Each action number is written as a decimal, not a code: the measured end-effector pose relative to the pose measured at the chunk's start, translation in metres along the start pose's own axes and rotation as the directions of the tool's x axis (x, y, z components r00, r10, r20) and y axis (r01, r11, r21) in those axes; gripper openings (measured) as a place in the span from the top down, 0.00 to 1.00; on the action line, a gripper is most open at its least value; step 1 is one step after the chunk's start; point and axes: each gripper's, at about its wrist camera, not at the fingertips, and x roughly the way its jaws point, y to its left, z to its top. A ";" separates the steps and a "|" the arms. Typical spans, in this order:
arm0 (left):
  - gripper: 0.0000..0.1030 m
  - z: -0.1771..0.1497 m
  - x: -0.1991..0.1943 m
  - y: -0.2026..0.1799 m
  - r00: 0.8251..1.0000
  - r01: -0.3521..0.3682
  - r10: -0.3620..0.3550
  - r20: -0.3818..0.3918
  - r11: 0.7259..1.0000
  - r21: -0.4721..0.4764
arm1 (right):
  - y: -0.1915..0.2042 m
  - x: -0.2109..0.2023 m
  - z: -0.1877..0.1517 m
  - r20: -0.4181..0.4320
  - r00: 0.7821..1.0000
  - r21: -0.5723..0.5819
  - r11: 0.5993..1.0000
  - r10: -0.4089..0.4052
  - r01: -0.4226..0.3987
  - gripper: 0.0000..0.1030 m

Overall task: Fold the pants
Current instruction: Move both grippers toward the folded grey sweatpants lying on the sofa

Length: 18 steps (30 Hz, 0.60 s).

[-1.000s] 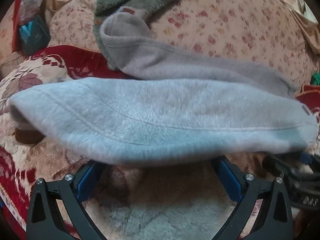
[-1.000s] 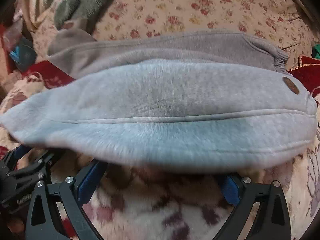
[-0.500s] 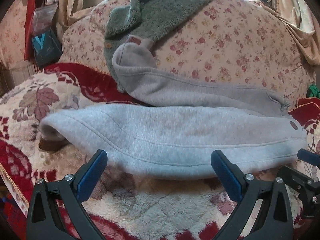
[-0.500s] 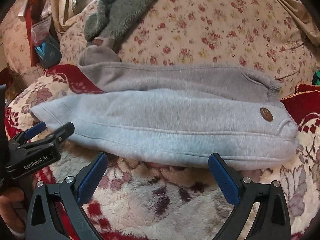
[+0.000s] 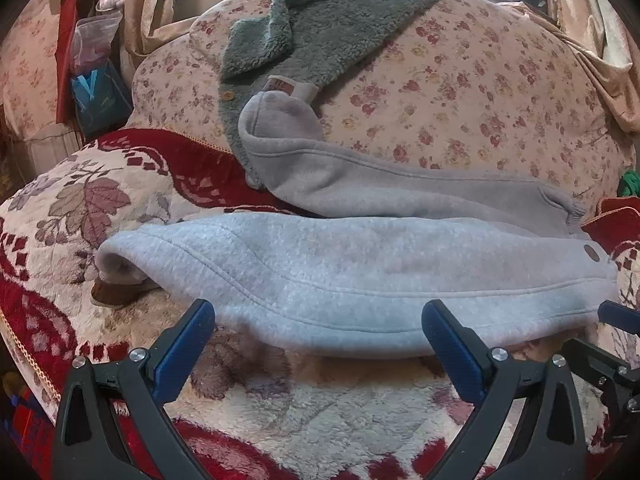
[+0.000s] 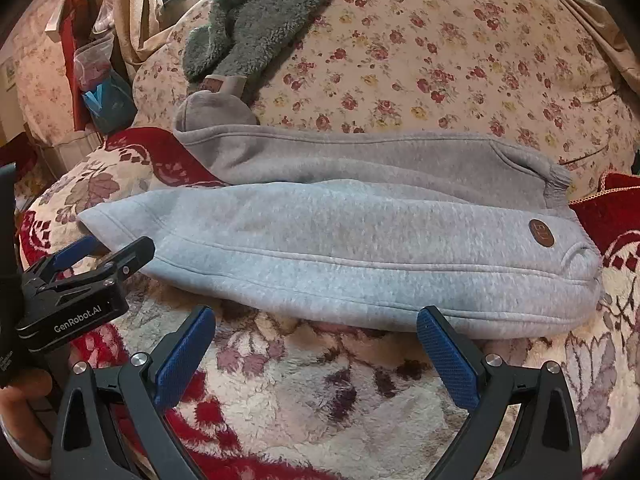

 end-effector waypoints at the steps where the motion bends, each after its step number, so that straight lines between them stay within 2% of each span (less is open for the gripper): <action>1: 0.00 -0.001 0.000 0.001 1.000 -0.003 0.003 0.001 1.000 0.000 | 0.000 0.000 0.000 -0.001 1.000 -0.002 1.000 -0.003 0.003 0.01; 18: 0.00 -0.002 0.008 0.010 1.000 -0.014 0.014 -0.008 1.000 -0.026 | -0.010 0.011 -0.003 -0.042 0.999 0.011 1.000 -0.019 0.019 0.01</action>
